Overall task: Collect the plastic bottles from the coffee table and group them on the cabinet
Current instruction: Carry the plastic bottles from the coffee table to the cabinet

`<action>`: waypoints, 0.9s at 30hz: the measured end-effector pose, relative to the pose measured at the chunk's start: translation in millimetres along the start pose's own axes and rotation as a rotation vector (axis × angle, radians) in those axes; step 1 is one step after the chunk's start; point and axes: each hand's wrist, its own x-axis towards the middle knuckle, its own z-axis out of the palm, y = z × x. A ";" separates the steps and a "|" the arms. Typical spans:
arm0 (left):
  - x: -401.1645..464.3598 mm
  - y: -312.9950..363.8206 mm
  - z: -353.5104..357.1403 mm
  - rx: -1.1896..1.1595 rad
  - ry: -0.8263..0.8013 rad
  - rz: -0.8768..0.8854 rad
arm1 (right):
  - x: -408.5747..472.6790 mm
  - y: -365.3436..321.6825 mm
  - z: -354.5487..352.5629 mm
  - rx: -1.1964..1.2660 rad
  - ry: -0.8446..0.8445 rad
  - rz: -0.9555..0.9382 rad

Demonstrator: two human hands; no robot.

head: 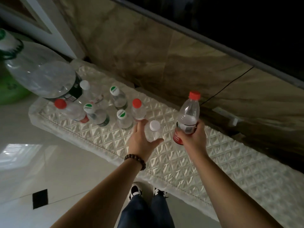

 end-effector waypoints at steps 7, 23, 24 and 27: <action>29.4 -23.3 40.7 0.001 -0.004 0.030 | 55.1 27.7 27.6 -0.028 0.015 -0.075; 26.8 -35.8 51.3 0.103 -0.009 0.123 | 74.4 66.3 53.0 -0.178 -0.058 -0.025; 26.5 -34.7 51.5 0.111 -0.012 0.123 | 73.9 64.9 51.3 -0.182 -0.072 -0.010; 24.1 -30.7 49.1 0.123 -0.050 0.095 | 70.8 60.1 44.4 -0.178 -0.108 -0.008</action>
